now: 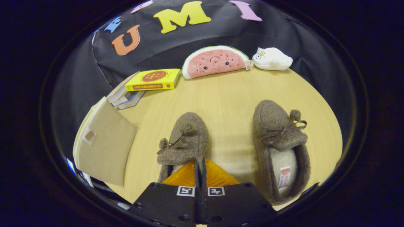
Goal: Open the storage box then place both shoes into the box .Put the left shoe in first, then the right shoe, with the right side of both shoes facing outward in a uniform manner.
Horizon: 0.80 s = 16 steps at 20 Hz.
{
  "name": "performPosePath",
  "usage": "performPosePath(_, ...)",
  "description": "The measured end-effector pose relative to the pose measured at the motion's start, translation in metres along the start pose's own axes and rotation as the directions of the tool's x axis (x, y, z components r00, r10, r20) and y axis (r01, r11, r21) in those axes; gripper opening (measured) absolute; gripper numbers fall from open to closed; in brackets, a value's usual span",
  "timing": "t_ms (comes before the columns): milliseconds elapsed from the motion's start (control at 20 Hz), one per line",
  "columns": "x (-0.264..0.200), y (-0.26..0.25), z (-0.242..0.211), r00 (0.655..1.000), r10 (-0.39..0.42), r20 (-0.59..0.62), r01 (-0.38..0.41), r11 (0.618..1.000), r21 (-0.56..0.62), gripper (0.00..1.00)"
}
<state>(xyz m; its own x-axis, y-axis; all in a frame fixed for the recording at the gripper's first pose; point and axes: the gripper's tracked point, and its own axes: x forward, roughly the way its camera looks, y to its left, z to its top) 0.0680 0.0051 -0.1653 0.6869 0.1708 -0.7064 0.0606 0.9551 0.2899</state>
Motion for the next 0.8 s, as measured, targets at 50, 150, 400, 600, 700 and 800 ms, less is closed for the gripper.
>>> performPosePath(50, -0.004, 0.006, 0.002, 1.0, 0.015, 0.011, -0.016, 1.0, 0.023, 0.0)
performPosePath(150, -0.013, 0.018, 0.008, 0.998, 0.041, 0.039, -0.043, 0.998, 0.041, 0.0)
performPosePath(400, -0.042, 0.058, 0.029, 0.988, 0.112, 0.111, -0.122, 0.988, 0.095, 0.0)
performPosePath(600, -0.078, 0.113, 0.057, 0.968, 0.176, 0.179, -0.193, 0.977, 0.085, 0.0)
performPosePath(700, -0.095, 0.149, 0.07, 0.955, 0.211, 0.211, -0.232, 0.969, 0.083, 0.0)
performPosePath(800, -0.111, 0.19, 0.082, 0.934, 0.26, 0.246, -0.289, 0.953, 0.088, 0.0)
